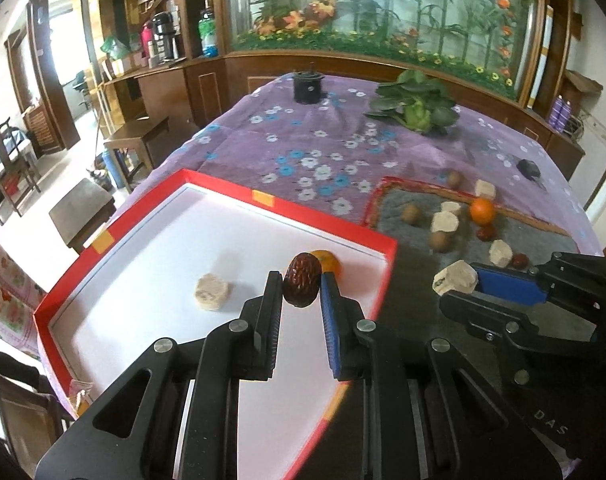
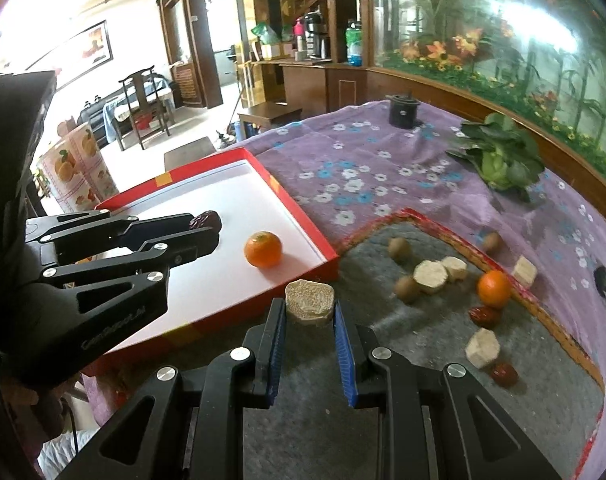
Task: Organize fruits
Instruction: 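Carry date and cake into the white tray and open both grippers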
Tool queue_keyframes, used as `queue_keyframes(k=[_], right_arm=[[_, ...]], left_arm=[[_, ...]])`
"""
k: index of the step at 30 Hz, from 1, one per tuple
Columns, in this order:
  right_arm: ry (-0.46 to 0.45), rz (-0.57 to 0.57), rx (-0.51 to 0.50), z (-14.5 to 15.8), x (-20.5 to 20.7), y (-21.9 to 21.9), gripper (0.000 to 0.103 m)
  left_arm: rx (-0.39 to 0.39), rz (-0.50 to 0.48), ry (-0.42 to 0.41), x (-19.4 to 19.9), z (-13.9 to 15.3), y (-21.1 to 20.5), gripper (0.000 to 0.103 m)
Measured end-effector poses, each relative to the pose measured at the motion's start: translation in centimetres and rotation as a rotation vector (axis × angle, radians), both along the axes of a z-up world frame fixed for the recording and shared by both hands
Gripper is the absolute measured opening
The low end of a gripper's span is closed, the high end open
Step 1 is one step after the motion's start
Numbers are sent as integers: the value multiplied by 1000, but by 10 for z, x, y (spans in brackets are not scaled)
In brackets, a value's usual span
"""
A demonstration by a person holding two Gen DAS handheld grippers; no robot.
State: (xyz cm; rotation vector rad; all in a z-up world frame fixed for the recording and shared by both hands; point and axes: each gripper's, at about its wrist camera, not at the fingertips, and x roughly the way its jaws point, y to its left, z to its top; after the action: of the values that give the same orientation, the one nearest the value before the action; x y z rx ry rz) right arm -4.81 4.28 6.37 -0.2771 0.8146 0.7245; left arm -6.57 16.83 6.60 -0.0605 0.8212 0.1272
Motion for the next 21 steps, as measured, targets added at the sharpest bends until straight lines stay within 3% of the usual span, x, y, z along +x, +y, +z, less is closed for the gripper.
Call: queue_keyframes(k=[12,21], right_arm=[[28,86,-26,-11,7,45,23],[82,151,-58,-31,16,78,23]], left_arm=[[-18,78,61,6,-21,42,18],[-18,92,104,13,-34,50,18]])
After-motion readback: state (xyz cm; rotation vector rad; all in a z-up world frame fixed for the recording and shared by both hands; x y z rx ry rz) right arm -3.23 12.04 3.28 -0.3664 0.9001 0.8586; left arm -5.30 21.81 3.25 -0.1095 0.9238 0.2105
